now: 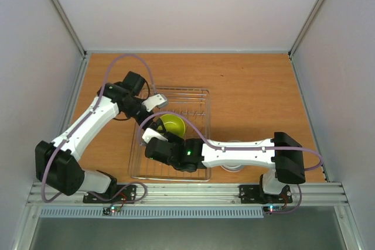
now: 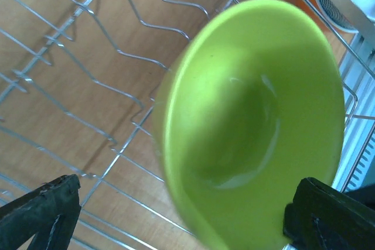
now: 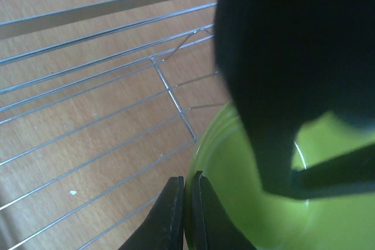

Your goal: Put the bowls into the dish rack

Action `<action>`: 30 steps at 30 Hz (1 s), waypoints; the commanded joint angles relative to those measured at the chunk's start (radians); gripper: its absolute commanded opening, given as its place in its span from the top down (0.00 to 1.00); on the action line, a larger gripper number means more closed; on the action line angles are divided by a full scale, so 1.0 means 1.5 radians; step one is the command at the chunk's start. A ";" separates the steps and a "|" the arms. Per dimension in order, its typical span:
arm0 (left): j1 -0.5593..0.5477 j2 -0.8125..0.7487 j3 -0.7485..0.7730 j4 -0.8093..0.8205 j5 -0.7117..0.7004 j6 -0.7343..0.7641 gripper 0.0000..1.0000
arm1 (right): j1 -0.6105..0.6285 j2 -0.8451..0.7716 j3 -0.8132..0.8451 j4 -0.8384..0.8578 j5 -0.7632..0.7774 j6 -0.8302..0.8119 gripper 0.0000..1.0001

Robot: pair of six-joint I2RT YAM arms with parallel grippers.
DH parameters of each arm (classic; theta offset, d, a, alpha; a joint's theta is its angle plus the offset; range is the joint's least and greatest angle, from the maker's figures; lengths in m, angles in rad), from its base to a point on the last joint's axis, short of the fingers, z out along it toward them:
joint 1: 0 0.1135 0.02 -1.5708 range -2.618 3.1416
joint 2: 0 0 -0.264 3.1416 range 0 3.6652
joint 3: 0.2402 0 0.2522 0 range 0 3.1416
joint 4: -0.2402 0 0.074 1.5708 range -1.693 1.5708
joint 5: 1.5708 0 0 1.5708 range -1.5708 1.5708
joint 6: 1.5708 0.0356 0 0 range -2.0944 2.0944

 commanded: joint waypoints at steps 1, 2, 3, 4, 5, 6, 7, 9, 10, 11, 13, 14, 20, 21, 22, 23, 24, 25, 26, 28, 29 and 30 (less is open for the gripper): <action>-0.033 0.037 -0.015 0.029 -0.023 -0.027 0.01 | 0.013 -0.004 0.024 0.033 0.050 -0.017 0.99; -0.036 0.044 -0.018 0.034 -0.028 -0.030 0.01 | 0.015 -0.004 0.024 0.033 0.056 -0.018 0.99; -0.039 0.050 -0.020 0.037 -0.029 -0.032 0.01 | 0.018 -0.005 0.023 0.033 0.060 -0.018 0.99; -0.041 0.055 -0.020 0.038 -0.030 -0.033 0.01 | 0.020 -0.005 0.022 0.032 0.062 -0.018 0.99; -0.043 0.058 -0.021 0.040 -0.032 -0.034 0.01 | 0.019 -0.007 0.021 0.033 0.065 -0.018 0.99; -0.045 0.059 -0.022 0.042 -0.033 -0.034 0.01 | 0.019 -0.007 0.019 0.034 0.067 -0.017 0.99; -0.045 0.058 -0.022 0.045 -0.035 -0.035 0.01 | 0.019 -0.007 0.017 0.035 0.070 -0.017 0.98; -0.045 0.049 -0.026 0.052 -0.042 -0.039 0.01 | 0.019 -0.006 0.012 0.040 0.075 -0.014 0.98; -0.045 0.043 -0.031 0.060 -0.043 -0.040 0.01 | 0.019 -0.007 0.009 0.044 0.079 -0.012 0.97; -0.045 0.035 -0.035 0.065 -0.043 -0.042 0.01 | 0.019 -0.009 0.005 0.048 0.083 -0.009 0.95; -0.045 0.014 -0.044 0.076 -0.040 -0.043 0.01 | 0.019 -0.019 -0.009 0.063 0.086 -0.004 0.92; -0.045 0.006 -0.048 0.079 -0.037 -0.044 0.01 | 0.019 -0.028 -0.016 0.075 0.083 -0.002 0.91; -0.045 -0.029 -0.067 0.096 -0.008 -0.037 0.01 | 0.019 -0.068 -0.052 0.107 0.090 0.001 0.90; -0.045 -0.031 -0.068 0.095 -0.004 -0.036 0.01 | 0.019 -0.070 -0.053 0.108 0.091 0.001 0.90; -0.045 -0.030 -0.069 0.094 -0.001 -0.034 0.01 | 0.019 -0.071 -0.054 0.106 0.094 0.001 0.90; -0.045 -0.029 -0.068 0.092 -0.001 -0.033 0.01 | 0.019 -0.071 -0.054 0.105 0.096 0.002 0.90; -0.045 -0.027 -0.067 0.090 -0.002 -0.031 0.01 | 0.019 -0.070 -0.055 0.104 0.096 0.003 0.90; -0.045 -0.026 -0.068 0.089 -0.005 -0.030 0.01 | 0.019 -0.071 -0.056 0.103 0.097 0.005 0.90; -0.045 -0.025 -0.069 0.089 -0.010 -0.029 0.01 | 0.019 -0.071 -0.057 0.102 0.096 0.007 0.90; -0.045 -0.020 -0.068 0.081 -0.021 -0.027 0.01 | 0.018 -0.073 -0.059 0.097 0.090 0.014 0.89; -0.045 -0.015 -0.066 0.072 -0.026 -0.026 0.01 | 0.018 -0.075 -0.059 0.092 0.086 0.020 0.88; -0.045 -0.009 -0.064 0.060 -0.030 -0.023 0.01 | 0.018 -0.078 -0.058 0.085 0.081 0.027 0.87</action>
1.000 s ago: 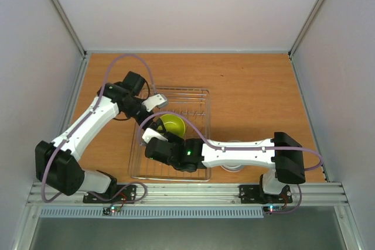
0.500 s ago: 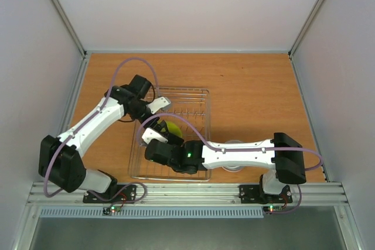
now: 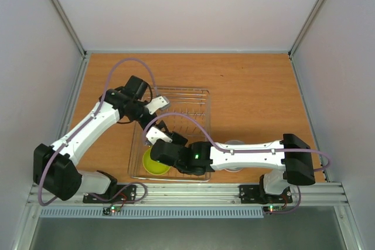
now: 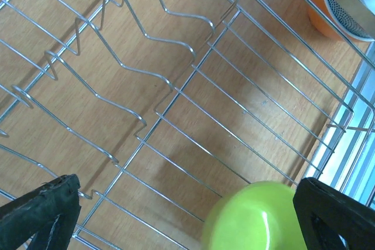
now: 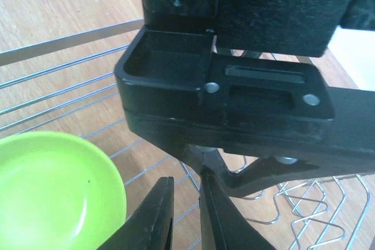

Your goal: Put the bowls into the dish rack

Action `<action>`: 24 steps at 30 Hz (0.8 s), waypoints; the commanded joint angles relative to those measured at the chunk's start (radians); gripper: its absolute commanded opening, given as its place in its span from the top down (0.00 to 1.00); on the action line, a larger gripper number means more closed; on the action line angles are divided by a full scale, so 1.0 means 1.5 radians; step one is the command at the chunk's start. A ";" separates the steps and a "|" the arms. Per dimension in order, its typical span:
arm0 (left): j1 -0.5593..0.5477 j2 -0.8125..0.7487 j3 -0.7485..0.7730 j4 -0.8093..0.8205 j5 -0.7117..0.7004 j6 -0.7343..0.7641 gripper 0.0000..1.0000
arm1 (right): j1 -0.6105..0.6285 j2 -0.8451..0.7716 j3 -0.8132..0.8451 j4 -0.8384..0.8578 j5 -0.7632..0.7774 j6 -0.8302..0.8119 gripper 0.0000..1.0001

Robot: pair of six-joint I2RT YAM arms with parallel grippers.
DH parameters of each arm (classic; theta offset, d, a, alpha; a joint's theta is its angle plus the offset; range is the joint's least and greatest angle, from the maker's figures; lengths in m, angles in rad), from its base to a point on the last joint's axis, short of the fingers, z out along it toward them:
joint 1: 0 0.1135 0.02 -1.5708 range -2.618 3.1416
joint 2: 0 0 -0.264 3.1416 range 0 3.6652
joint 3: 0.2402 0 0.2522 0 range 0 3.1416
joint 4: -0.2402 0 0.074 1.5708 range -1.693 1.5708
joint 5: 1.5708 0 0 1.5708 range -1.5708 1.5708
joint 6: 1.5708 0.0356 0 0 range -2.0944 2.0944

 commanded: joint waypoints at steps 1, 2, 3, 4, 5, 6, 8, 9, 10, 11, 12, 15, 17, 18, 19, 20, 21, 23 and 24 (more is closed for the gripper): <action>-0.004 0.018 -0.001 -0.042 -0.011 0.022 0.01 | 0.001 -0.028 -0.003 0.001 0.012 0.034 0.84; -0.005 0.024 0.000 -0.052 -0.017 0.028 0.01 | 0.000 -0.036 -0.003 -0.009 0.004 0.043 0.79; -0.010 0.028 0.001 -0.062 -0.028 0.033 0.01 | -0.003 -0.045 -0.004 -0.017 -0.003 0.054 0.70; -0.016 0.029 -0.003 -0.069 -0.043 0.045 0.00 | -0.005 -0.056 -0.005 -0.028 -0.011 0.065 0.58; -0.027 0.027 -0.006 -0.075 -0.064 0.051 0.01 | -0.009 -0.068 -0.007 -0.037 -0.018 0.077 0.47; -0.037 0.024 -0.013 -0.082 -0.089 0.060 0.01 | -0.011 -0.083 -0.010 -0.049 -0.023 0.090 0.38; -0.057 0.016 -0.017 -0.106 -0.107 0.082 0.01 | -0.022 -0.117 -0.014 -0.077 -0.044 0.119 0.26; -0.063 0.011 -0.016 -0.118 -0.110 0.095 0.01 | -0.029 -0.133 -0.013 -0.094 -0.065 0.137 0.23; -0.067 0.007 -0.015 -0.129 -0.110 0.102 0.01 | -0.041 -0.146 -0.013 -0.113 -0.091 0.157 0.21; -0.069 0.004 -0.013 -0.141 -0.111 0.114 0.01 | -0.054 -0.159 -0.014 -0.131 -0.129 0.175 0.20; -0.070 0.001 -0.012 -0.151 -0.113 0.120 0.01 | -0.068 -0.168 -0.018 -0.145 -0.169 0.197 0.19; -0.072 -0.005 -0.018 -0.165 -0.136 0.136 0.01 | -0.096 -0.180 -0.043 -0.156 -0.269 0.230 0.19; -0.073 -0.010 -0.026 -0.169 -0.148 0.144 0.01 | -0.097 -0.182 -0.060 -0.151 -0.293 0.243 0.19; -0.073 -0.012 -0.031 -0.172 -0.153 0.150 0.01 | -0.097 -0.183 -0.068 -0.147 -0.296 0.247 0.19; -0.074 -0.011 -0.036 -0.172 -0.158 0.153 0.01 | -0.097 -0.185 -0.076 -0.142 -0.297 0.252 0.19; -0.075 -0.009 -0.044 -0.169 -0.169 0.155 0.01 | -0.097 -0.187 -0.082 -0.136 -0.299 0.254 0.19; -0.078 -0.005 -0.054 -0.160 -0.187 0.154 0.01 | -0.098 -0.190 -0.090 -0.130 -0.303 0.257 0.19; -0.089 0.004 -0.083 -0.128 -0.235 0.147 0.01 | -0.098 -0.195 -0.099 -0.116 -0.315 0.260 0.20; -0.093 0.010 -0.097 -0.114 -0.247 0.143 0.01 | -0.098 -0.197 -0.103 -0.111 -0.320 0.261 0.20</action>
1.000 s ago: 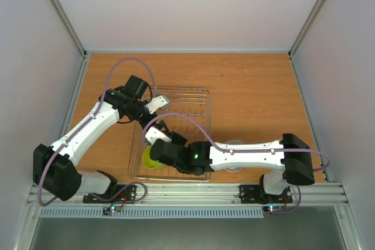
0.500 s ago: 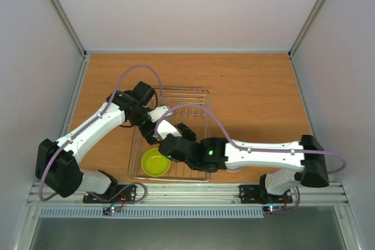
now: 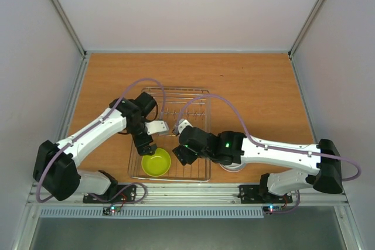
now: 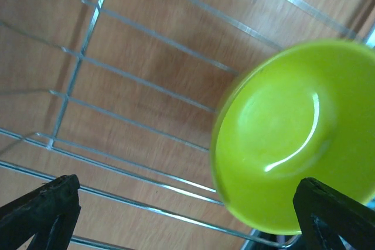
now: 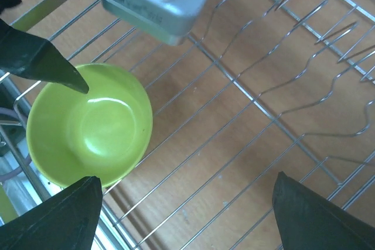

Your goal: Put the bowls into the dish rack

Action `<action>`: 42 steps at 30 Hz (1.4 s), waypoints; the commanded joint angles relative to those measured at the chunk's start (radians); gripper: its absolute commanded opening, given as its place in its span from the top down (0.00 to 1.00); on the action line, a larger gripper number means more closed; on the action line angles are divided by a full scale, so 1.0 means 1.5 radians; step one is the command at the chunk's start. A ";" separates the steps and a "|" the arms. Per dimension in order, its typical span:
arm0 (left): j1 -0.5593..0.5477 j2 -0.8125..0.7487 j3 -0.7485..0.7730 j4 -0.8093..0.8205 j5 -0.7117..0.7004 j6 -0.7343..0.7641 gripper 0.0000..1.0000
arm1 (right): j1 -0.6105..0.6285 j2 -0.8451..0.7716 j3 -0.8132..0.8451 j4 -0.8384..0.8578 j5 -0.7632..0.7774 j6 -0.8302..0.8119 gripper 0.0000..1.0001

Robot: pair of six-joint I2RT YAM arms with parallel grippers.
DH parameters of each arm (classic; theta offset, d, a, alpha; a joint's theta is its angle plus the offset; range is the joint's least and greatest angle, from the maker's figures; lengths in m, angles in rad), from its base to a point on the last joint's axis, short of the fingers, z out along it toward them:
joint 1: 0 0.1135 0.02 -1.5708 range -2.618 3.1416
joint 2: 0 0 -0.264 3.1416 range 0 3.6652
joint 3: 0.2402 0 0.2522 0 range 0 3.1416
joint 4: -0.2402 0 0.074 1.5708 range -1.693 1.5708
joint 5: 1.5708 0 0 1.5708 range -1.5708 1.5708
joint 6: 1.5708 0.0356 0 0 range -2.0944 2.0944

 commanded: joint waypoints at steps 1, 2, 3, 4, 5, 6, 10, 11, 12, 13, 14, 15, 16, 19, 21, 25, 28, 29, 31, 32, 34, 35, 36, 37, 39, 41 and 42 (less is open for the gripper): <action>-0.018 0.016 -0.054 0.035 -0.073 0.006 0.01 | 0.000 -0.011 -0.014 0.020 -0.046 0.032 0.20; -0.019 0.024 -0.061 0.039 -0.059 0.005 0.01 | 0.000 -0.011 -0.014 0.021 -0.045 0.033 0.20; -0.022 0.033 -0.065 0.043 -0.045 0.003 0.01 | 0.000 -0.010 -0.015 0.020 -0.042 0.034 0.20; -0.026 0.039 -0.071 0.050 -0.046 -0.001 0.01 | 0.000 -0.009 -0.017 0.022 -0.042 0.035 0.20; -0.032 0.045 -0.076 0.063 -0.054 -0.004 0.01 | 0.001 -0.007 -0.019 0.023 -0.043 0.035 0.21; -0.038 0.049 -0.082 0.076 -0.063 -0.009 0.01 | 0.001 -0.007 -0.021 0.028 -0.048 0.035 0.21; -0.047 0.064 -0.085 0.111 -0.075 -0.027 0.01 | 0.000 -0.011 -0.034 0.047 -0.063 0.036 0.23; -0.048 0.062 -0.085 0.118 -0.078 -0.033 0.01 | 0.001 -0.012 -0.036 0.049 -0.062 0.035 0.23; -0.049 0.055 -0.085 0.127 -0.077 -0.037 0.01 | 0.000 -0.013 -0.039 0.050 -0.060 0.035 0.23; -0.050 0.042 -0.085 0.134 -0.072 -0.039 0.01 | 0.000 -0.014 -0.041 0.049 -0.057 0.035 0.23; -0.050 0.027 -0.087 0.144 -0.069 -0.041 0.01 | 0.001 -0.014 -0.042 0.049 -0.053 0.035 0.23; -0.050 0.010 -0.088 0.155 -0.069 -0.048 0.00 | 0.001 -0.014 -0.044 0.048 -0.048 0.036 0.24; -0.050 -0.009 -0.089 0.163 -0.066 -0.053 0.01 | 0.001 -0.016 -0.046 0.048 -0.044 0.036 0.24; -0.050 -0.044 -0.087 0.172 -0.063 -0.066 0.01 | 0.000 -0.018 -0.049 0.051 -0.033 0.036 0.24; -0.049 -0.049 -0.090 0.169 -0.057 -0.074 0.01 | 0.001 -0.017 -0.050 0.053 -0.028 0.035 0.25; -0.050 -0.018 -0.096 0.151 -0.025 -0.071 0.01 | 0.001 -0.021 -0.051 0.054 -0.021 0.034 0.25; -0.050 0.001 -0.105 0.162 -0.015 -0.078 0.01 | 0.001 -0.024 -0.056 0.054 -0.020 0.037 0.26; -0.050 0.005 -0.108 0.166 -0.014 -0.081 0.01 | 0.000 -0.025 -0.058 0.054 -0.019 0.038 0.26; -0.050 0.011 -0.109 0.166 0.000 -0.083 0.08 | 0.001 -0.028 -0.064 0.054 -0.015 0.042 0.27; -0.049 0.015 -0.107 0.164 0.003 -0.083 0.19 | 0.000 -0.030 -0.066 0.053 -0.013 0.043 0.27; -0.050 0.019 -0.101 0.161 0.002 -0.090 0.45 | 0.000 -0.031 -0.069 0.054 -0.013 0.045 0.27; -0.050 0.022 -0.099 0.161 -0.003 -0.095 0.61 | 0.000 -0.032 -0.071 0.055 -0.012 0.046 0.27; -0.050 0.025 -0.098 0.159 -0.008 -0.098 0.72 | 0.001 -0.033 -0.072 0.056 -0.012 0.046 0.27; -0.050 0.028 -0.098 0.159 -0.010 -0.103 0.80 | 0.001 -0.032 -0.073 0.056 -0.013 0.046 0.27; -0.050 0.035 -0.100 0.154 -0.006 -0.103 0.77 | 0.000 -0.033 -0.074 0.058 -0.013 0.045 0.27; -0.050 0.044 -0.104 0.148 0.001 -0.100 0.66 | 0.000 -0.032 -0.074 0.058 -0.012 0.044 0.27; -0.050 0.048 -0.107 0.145 0.004 -0.098 0.65 | 0.001 -0.033 -0.075 0.059 -0.011 0.044 0.27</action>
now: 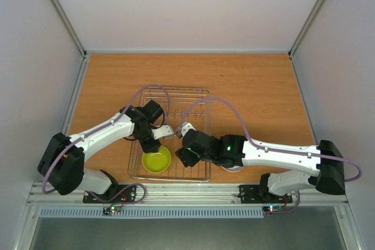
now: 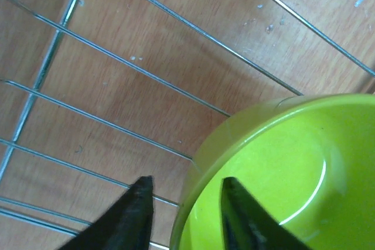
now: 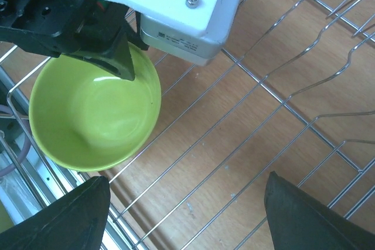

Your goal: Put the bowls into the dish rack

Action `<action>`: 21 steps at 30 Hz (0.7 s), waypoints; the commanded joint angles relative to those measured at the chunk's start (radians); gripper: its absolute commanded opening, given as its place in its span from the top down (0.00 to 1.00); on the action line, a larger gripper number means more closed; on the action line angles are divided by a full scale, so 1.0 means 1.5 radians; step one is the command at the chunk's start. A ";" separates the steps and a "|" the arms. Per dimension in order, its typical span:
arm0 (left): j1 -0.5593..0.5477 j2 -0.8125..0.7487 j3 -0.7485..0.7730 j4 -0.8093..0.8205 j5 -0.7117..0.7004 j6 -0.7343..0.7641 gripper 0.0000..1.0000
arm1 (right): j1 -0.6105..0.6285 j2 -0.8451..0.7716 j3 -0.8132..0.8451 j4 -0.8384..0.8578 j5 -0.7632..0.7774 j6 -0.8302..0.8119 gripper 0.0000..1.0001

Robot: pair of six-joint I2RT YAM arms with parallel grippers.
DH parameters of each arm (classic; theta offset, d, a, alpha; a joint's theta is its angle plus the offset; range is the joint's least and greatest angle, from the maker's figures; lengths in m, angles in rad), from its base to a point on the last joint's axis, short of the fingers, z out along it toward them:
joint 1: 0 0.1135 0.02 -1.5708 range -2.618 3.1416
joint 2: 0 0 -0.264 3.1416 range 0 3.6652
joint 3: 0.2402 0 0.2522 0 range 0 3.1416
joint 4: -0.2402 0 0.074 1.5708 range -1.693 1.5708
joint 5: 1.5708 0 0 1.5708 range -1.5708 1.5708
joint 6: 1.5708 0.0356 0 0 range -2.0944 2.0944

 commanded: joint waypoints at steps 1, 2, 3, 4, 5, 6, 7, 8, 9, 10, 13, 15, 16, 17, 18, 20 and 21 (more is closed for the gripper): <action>-0.004 0.020 -0.006 -0.003 0.017 0.001 0.71 | 0.001 -0.014 -0.004 0.012 0.015 0.006 0.27; -0.004 0.023 -0.009 -0.002 0.015 0.003 0.83 | 0.001 -0.014 -0.005 0.012 0.017 0.006 0.27; -0.003 0.025 -0.010 -0.002 0.012 0.003 0.96 | 0.001 -0.014 -0.006 0.012 0.018 0.006 0.28; -0.003 0.026 -0.011 -0.002 0.009 0.003 0.99 | 0.001 -0.013 -0.007 0.012 0.021 0.005 0.27; -0.003 0.028 -0.011 -0.005 0.011 0.003 0.99 | 0.001 -0.013 -0.007 0.012 0.023 0.005 0.27; -0.004 0.029 -0.010 -0.007 0.014 0.006 0.99 | 0.001 -0.011 -0.007 0.012 0.025 0.004 0.27; -0.004 0.028 -0.009 -0.008 0.018 0.008 0.99 | 0.001 -0.010 -0.007 0.012 0.027 0.005 0.28; -0.004 0.026 -0.007 -0.009 0.021 0.009 1.00 | 0.001 -0.009 -0.007 0.011 0.030 0.005 0.28; -0.003 0.017 -0.005 -0.011 0.029 0.012 1.00 | 0.001 -0.009 -0.008 0.010 0.034 0.007 0.28; -0.004 0.006 -0.003 -0.011 0.037 0.015 1.00 | 0.001 -0.011 -0.008 0.009 0.039 0.009 0.28; -0.004 -0.053 0.004 -0.001 0.072 0.024 1.00 | 0.001 -0.032 -0.017 0.019 0.047 0.015 0.27; -0.004 -0.102 0.007 0.011 0.094 0.028 0.99 | 0.000 -0.060 -0.027 0.029 0.067 0.038 0.34; -0.003 -0.124 0.008 0.020 0.105 0.032 0.99 | -0.002 -0.071 -0.029 0.027 0.084 0.055 0.42; -0.002 -0.143 0.010 0.030 0.110 0.033 0.99 | -0.005 -0.082 -0.028 0.021 0.098 0.071 0.50; -0.002 -0.156 0.015 0.039 0.113 0.037 1.00 | -0.007 -0.090 -0.027 0.017 0.111 0.084 0.58; -0.002 -0.173 0.024 0.062 0.114 0.040 0.99 | -0.010 -0.105 -0.026 0.025 0.122 0.088 0.68; 0.000 -0.178 0.028 0.074 0.117 0.041 0.99 | -0.011 -0.110 -0.025 0.034 0.114 0.081 0.69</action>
